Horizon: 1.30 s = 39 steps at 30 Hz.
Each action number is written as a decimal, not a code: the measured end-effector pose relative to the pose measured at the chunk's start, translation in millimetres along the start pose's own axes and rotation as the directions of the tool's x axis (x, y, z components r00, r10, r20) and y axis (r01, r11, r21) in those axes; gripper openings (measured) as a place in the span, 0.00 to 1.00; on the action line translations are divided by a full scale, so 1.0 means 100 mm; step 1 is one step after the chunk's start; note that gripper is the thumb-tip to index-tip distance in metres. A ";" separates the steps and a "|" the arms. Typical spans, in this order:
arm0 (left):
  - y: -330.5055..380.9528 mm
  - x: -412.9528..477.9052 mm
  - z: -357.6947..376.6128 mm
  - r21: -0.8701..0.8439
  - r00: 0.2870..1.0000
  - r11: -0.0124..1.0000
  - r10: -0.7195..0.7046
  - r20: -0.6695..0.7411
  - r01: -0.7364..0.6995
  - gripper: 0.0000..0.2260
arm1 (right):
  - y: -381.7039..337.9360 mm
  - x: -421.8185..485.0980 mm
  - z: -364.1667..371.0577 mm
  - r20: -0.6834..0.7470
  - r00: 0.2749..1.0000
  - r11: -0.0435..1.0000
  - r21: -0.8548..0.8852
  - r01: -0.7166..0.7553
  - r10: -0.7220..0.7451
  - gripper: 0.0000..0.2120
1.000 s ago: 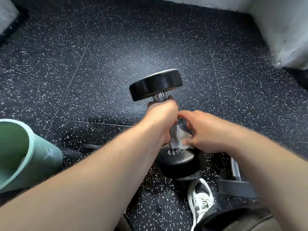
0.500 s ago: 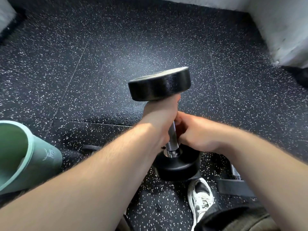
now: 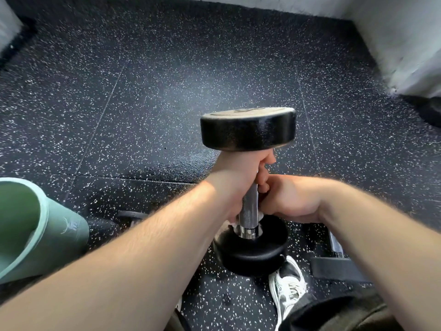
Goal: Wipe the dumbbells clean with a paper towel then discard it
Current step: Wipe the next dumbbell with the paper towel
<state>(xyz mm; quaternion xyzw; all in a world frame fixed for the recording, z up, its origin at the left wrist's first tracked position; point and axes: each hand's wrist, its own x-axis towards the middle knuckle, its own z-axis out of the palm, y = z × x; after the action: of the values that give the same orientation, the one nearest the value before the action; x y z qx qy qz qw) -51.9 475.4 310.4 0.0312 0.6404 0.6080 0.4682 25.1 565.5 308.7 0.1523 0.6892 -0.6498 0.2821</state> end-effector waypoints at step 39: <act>0.02 0.17 -0.09 -0.260 0.933 0.964 -0.135 -0.334 0.047 0.12 | -0.10 0.08 0.09 -0.339 0.940 0.670 -0.702 -0.240 -0.019 0.22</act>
<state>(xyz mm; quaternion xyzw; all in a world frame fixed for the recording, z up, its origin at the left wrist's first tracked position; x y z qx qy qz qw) -68.4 480.0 301.2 -0.1658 0.6329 0.6565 0.3754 14.7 554.1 311.5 0.1709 0.9169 -0.2660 0.2438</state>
